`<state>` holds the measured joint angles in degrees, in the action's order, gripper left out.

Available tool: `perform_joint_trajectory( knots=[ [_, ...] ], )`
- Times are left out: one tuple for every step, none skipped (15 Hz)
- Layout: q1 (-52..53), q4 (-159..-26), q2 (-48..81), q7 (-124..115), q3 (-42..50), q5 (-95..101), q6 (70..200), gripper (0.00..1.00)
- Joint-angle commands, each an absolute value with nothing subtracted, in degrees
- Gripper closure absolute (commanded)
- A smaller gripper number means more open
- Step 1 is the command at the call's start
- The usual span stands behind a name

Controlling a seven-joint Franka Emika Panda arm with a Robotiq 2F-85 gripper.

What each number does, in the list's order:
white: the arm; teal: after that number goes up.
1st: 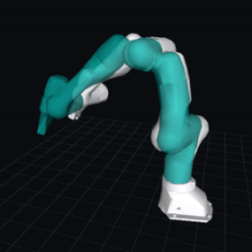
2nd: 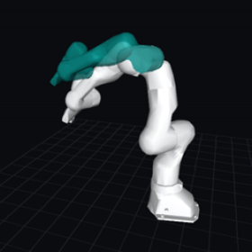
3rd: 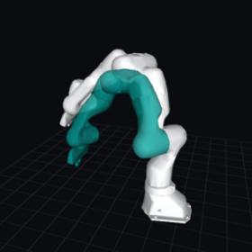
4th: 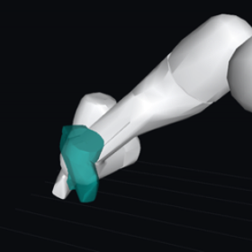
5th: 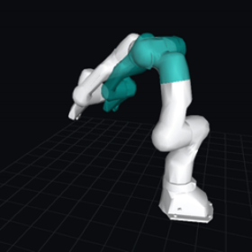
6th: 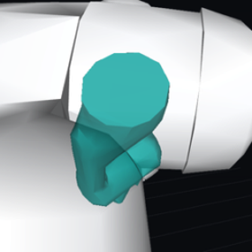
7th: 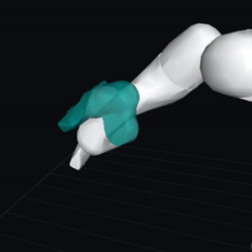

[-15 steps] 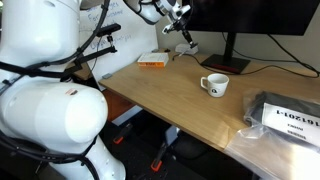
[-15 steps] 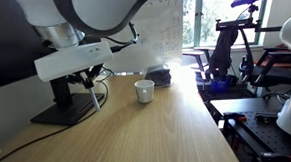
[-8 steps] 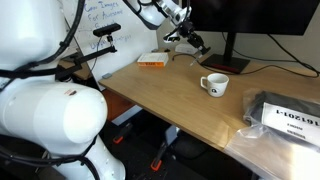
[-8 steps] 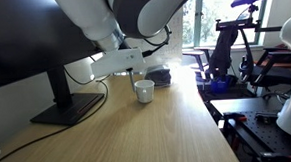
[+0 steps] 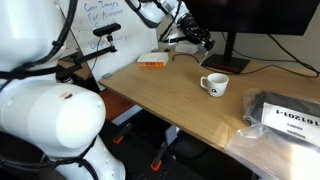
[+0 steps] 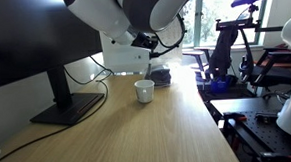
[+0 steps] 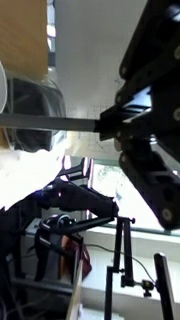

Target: Put the black pen inside the white mug

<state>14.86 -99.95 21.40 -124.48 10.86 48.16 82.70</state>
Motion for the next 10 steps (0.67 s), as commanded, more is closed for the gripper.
perform_joint_trajectory(
  knots=[
    [12.16,-96.60,25.45,-131.99,8.45,51.99,75.41,0.96],
    [11.53,-95.41,27.16,-133.93,8.25,52.98,73.87,0.96],
    [10.94,-94.34,28.81,-134.79,8.01,53.87,72.59,0.96],
    [10.23,-93.33,30.32,-134.89,7.68,54.24,72.23,0.96],
    [9.82,-91.94,32.29,-134.85,7.58,54.87,71.52,0.96],
    [9.45,-90.27,34.39,-134.05,7.43,55.31,71.06,0.96],
    [9.01,-88.87,36.01,-133.32,7.17,55.53,71.38,0.96],
    [8.68,-87.17,38.01,-132.41,7.03,56.00,71.65,0.96],
    [8.59,-85.44,39.92,-132.31,7.09,56.24,71.27,0.96],
    [8.25,-84.31,41.08,-131.97,6.85,56.05,72.11,0.96]
  ],
)
